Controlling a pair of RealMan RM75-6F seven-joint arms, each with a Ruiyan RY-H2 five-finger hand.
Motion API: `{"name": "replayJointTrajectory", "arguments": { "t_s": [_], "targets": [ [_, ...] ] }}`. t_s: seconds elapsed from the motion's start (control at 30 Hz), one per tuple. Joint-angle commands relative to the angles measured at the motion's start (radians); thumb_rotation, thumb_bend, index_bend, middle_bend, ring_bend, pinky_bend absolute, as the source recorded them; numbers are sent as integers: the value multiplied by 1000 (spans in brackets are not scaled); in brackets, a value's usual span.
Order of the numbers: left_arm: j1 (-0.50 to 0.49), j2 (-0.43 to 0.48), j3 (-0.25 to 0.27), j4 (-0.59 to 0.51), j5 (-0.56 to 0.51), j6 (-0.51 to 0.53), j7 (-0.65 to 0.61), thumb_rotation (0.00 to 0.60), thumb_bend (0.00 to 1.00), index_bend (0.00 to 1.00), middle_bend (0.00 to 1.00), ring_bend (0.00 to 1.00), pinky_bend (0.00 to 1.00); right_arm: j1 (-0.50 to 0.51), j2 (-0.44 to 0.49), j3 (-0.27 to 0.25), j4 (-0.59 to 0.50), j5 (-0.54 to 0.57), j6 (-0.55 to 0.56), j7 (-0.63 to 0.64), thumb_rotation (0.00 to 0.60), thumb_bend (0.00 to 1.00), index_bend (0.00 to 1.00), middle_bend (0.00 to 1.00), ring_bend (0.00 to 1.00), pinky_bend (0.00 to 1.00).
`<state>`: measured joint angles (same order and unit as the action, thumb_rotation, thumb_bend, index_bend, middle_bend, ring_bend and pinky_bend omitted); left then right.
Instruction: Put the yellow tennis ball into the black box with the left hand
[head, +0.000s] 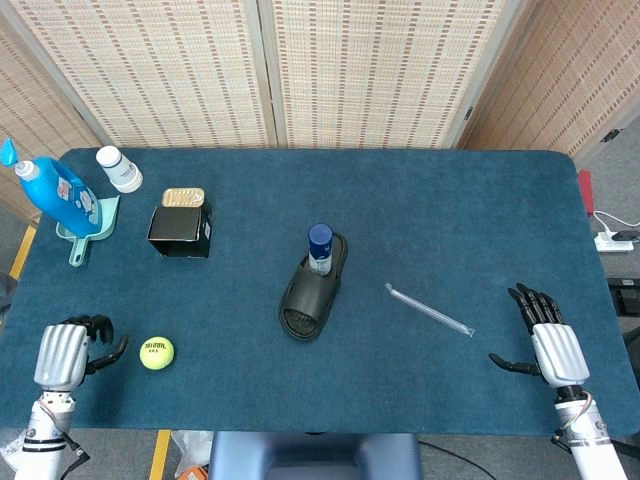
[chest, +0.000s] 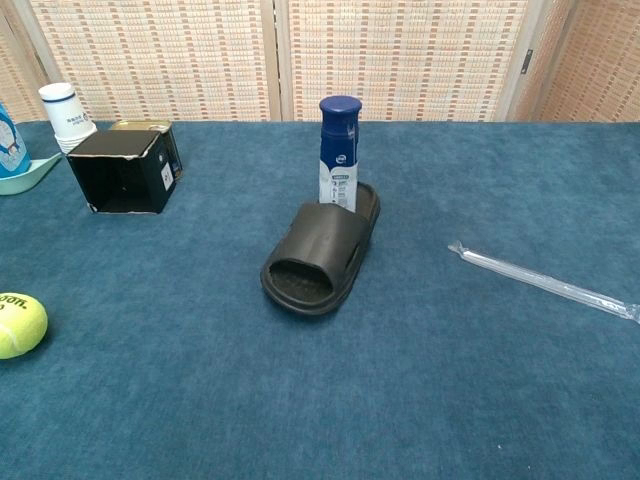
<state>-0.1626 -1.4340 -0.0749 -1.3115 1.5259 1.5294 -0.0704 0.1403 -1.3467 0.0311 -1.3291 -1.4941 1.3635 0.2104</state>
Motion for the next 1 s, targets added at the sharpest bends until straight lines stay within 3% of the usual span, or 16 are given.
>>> {"name": "replayJointTrajectory", "arguments": {
  "t_s": [0.03, 0.13, 0.3, 0.53, 0.7, 1.0],
  "targets": [
    [44, 19, 73, -22, 13, -17, 36, 597, 431, 1000, 1000, 1000, 1000, -1, 2, -1, 1, -2, 0, 4, 600, 0, 0, 0, 0, 0],
    [99, -7, 133, 21, 36, 17, 80, 600, 608, 1000, 1000, 1000, 1000, 1, 1, -1, 2, -2, -2, 3, 600, 0, 0, 0, 0, 0],
    [181, -107, 210, 185, 89, 74, 59, 600, 668, 1000, 1000, 1000, 1000, 1, 3, -5, 0, -8, -1, 3, 600, 0, 0, 0, 0, 0],
    [210, -241, 232, 337, 135, 96, 42, 600, 674, 1000, 1000, 1000, 1000, 0, 3, -6, 2, -9, -2, 5, 600, 0, 0, 0, 0, 0],
    [209, -290, 247, 348, 176, 105, 41, 600, 674, 1000, 1000, 1000, 1000, 3, 4, -6, 4, -8, -9, 6, 600, 0, 0, 0, 0, 0],
    [170, -326, 219, 346, 172, 47, 60, 600, 675, 1000, 1000, 1000, 1000, 1, 8, -5, 5, -5, -8, 19, 600, 0, 0, 0, 0, 0]
  ]
}}
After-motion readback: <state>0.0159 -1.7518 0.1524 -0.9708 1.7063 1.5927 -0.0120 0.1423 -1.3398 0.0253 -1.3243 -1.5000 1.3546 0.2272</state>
